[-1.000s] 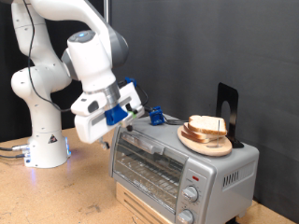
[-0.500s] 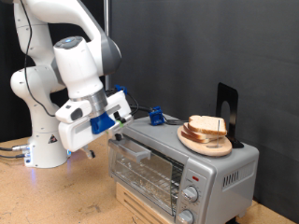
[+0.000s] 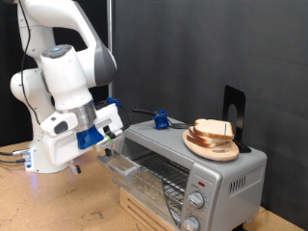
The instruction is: Make a piece of toast with the oven
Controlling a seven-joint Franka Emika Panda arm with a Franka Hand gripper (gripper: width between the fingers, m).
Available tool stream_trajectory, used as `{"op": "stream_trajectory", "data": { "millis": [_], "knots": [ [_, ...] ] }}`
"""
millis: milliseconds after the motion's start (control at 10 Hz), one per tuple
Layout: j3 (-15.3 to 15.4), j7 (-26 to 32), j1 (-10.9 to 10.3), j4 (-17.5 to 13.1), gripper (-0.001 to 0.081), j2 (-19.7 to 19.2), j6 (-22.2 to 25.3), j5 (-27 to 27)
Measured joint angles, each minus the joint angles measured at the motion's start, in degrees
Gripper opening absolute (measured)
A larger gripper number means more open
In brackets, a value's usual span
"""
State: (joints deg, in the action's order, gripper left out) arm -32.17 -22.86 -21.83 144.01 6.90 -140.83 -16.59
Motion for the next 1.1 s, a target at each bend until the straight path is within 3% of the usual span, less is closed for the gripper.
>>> {"op": "stream_trajectory", "data": {
  "millis": [600,900,1100],
  "knots": [
    [-0.40,4.43,1.47,-6.38,0.0808,-10.38,-1.85,-6.90],
    [-0.40,6.53,2.58,-6.74,0.0808,-12.40,-1.95,-7.32],
    [-0.07,10.68,2.97,-6.85,0.0808,-14.44,-4.70,-11.88]
  ]
}}
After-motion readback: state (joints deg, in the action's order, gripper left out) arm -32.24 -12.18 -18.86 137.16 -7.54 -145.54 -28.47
